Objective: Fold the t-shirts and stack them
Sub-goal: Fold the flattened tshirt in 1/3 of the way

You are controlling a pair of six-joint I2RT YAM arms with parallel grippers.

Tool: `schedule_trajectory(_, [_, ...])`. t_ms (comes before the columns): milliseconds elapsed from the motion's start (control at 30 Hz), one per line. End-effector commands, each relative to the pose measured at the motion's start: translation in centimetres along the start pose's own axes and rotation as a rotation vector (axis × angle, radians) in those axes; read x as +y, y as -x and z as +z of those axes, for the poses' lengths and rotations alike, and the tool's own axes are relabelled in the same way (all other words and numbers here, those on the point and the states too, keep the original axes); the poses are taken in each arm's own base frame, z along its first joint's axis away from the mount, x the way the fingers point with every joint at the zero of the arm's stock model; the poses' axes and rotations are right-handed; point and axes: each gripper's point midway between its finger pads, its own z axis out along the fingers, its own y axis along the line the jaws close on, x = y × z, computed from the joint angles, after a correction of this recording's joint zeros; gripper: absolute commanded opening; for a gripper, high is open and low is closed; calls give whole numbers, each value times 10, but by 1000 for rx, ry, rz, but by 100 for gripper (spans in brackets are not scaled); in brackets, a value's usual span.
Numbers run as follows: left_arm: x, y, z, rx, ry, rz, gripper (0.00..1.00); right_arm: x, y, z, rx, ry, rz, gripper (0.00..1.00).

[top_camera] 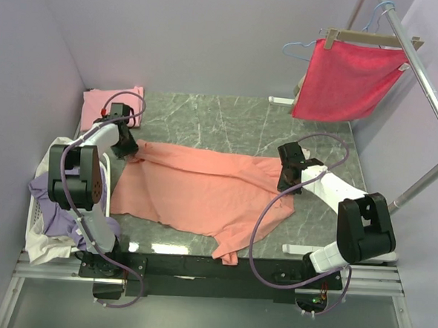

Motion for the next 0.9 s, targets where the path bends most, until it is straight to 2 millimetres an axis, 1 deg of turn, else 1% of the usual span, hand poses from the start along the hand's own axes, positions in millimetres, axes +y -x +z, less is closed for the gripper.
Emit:
schedule_trajectory(0, [2,29,-27,-116,48,-19,62,-3,14,-14,-60,-2,34,41])
schedule_trajectory(33, [6,31,-31,-124,68,-22,63,-3,18,-17,-74,-6,35,48])
schedule_trajectory(67, [7,38,-36,-147,78,-33,66,-3,26,-23,-98,-3,43,51])
schedule_trajectory(100, [5,48,-46,-181,69,-45,69,-3,32,-26,-117,-1,46,59])
schedule_trajectory(133, [4,54,-52,-200,62,-53,72,-4,38,-30,-138,-8,48,60])
schedule_trajectory(167, [0,62,-59,-229,37,-63,74,0,51,-40,-179,12,50,60])
schedule_trajectory(200, [-7,73,-70,-270,-3,-74,77,3,58,-44,-202,27,48,60])
schedule_trajectory(233, [-18,76,-75,-275,-67,-71,78,8,63,-47,-215,57,42,60])
schedule_trajectory(267, [-28,84,-79,-301,-115,-68,78,16,77,-53,-254,89,39,60])
schedule_trajectory(300, [-37,90,-82,-303,-153,-71,77,21,83,-56,-264,104,39,60])
schedule_trajectory(333, [-47,91,-83,-287,-199,-69,77,25,87,-53,-259,108,34,60])
schedule_trajectory(367, [-55,92,-83,-281,-229,-66,77,33,98,-57,-277,142,28,60])
schedule_trajectory(400, [-63,96,-78,-272,-252,-61,75,38,104,-57,-280,148,26,59])
schedule_trajectory(433, [-67,96,-77,-260,-264,-58,76,42,104,-48,-257,141,19,59])
schedule_trajectory(467, [-73,95,-73,-245,-289,-53,76,52,113,-50,-266,183,11,58])
schedule_trajectory(500, [-81,94,-65,-226,-309,-44,75,57,115,-46,-255,194,5,55])
schedule_trajectory(533, [-87,91,-61,-203,-335,-34,75,63,114,-37,-230,202,-1,54])
schedule_trajectory(567, [-93,86,-56,-174,-363,-23,74,73,118,-35,-226,240,-4,52])
schedule_trajectory(600, [-96,80,-43,-137,-359,-22,71,77,119,-31,-216,253,-4,49])
schedule_trajectory(633, [-99,77,-38,-122,-367,-18,70,81,114,-19,-184,256,-13,49])
schedule_trajectory(667, [-110,66,-35,-102,-385,11,70,86,117,-16,-176,268,-5,47])
schedule_trajectory(700, [-111,59,-26,-72,-382,15,69,89,114,-12,-155,280,-6,43])
schedule_trajectory(733, [-111,53,-21,-53,-376,21,69,92,108,-3,-127,279,-8,42])
schedule_trajectory(767, [-111,48,-17,-36,-367,30,68,92,105,1,-109,282,0,40])
schedule_trajectory(800, [-108,42,-9,-18,-339,32,68,92,101,5,-94,280,2,36])
schedule_trajectory(833, [-105,38,-6,-10,-325,38,67,91,96,8,-85,277,3,36])
schedule_trajectory(867, [-102,35,-2,-1,-311,45,67,87,86,14,-65,267,6,35])
